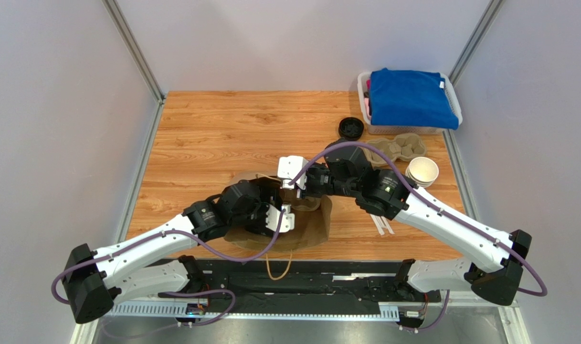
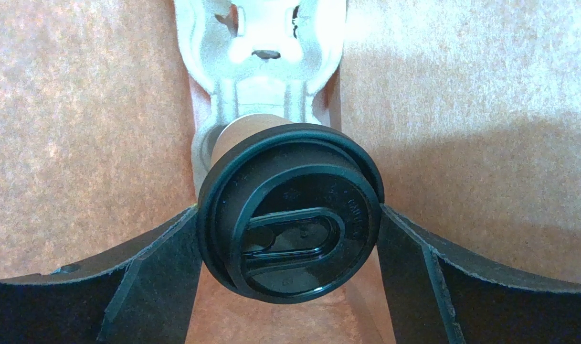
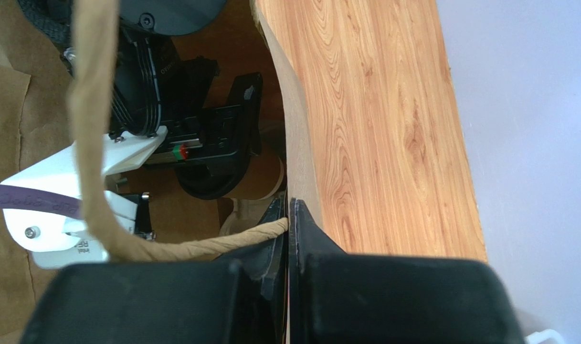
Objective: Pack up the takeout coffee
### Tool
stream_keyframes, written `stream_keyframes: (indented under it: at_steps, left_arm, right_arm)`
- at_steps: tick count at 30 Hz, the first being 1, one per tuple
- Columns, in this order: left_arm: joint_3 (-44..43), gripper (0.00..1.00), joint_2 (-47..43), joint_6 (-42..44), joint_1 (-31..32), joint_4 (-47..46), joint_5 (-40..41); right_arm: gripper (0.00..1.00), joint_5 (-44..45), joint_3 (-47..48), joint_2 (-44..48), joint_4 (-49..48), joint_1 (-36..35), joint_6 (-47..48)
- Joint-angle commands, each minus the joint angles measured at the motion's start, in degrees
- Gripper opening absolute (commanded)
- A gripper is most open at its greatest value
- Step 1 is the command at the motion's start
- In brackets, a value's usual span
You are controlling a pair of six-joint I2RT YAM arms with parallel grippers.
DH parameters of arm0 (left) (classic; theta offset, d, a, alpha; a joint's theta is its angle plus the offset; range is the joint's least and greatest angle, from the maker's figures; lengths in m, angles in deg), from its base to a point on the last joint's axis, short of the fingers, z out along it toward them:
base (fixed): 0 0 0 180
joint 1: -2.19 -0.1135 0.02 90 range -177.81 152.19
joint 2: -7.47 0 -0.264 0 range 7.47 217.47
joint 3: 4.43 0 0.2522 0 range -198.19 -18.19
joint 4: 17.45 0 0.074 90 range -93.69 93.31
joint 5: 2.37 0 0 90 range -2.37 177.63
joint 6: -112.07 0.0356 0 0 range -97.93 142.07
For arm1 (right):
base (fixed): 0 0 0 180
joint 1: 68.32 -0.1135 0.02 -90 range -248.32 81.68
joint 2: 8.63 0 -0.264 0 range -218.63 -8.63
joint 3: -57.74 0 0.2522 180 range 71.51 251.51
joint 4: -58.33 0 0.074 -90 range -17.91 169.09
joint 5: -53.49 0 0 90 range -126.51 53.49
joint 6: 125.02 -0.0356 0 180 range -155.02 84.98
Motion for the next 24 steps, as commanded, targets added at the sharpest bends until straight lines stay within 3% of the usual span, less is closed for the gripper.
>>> stream_keyframes:
  at_steps: [1, 14, 24]
  left_arm:
    - [-0.17, 0.04, 2.24, -3.07, 0.18, -3.36, 0.62]
    - [-4.66, 0.04, 2.15, -6.94, -0.17, 5.34, 2.91]
    - [-5.01, 0.05, 4.09, -5.18, -2.01, 5.79, 1.33]
  right_arm:
    - [0.0, 1.39, -0.85, 2.52, -4.68, -0.84, 2.79]
    - [0.0, 1.04, -1.37, 2.96, -4.85, -0.84, 2.44]
    - [0.0, 0.6, -1.29, 2.34, -6.35, -0.85, 1.56]
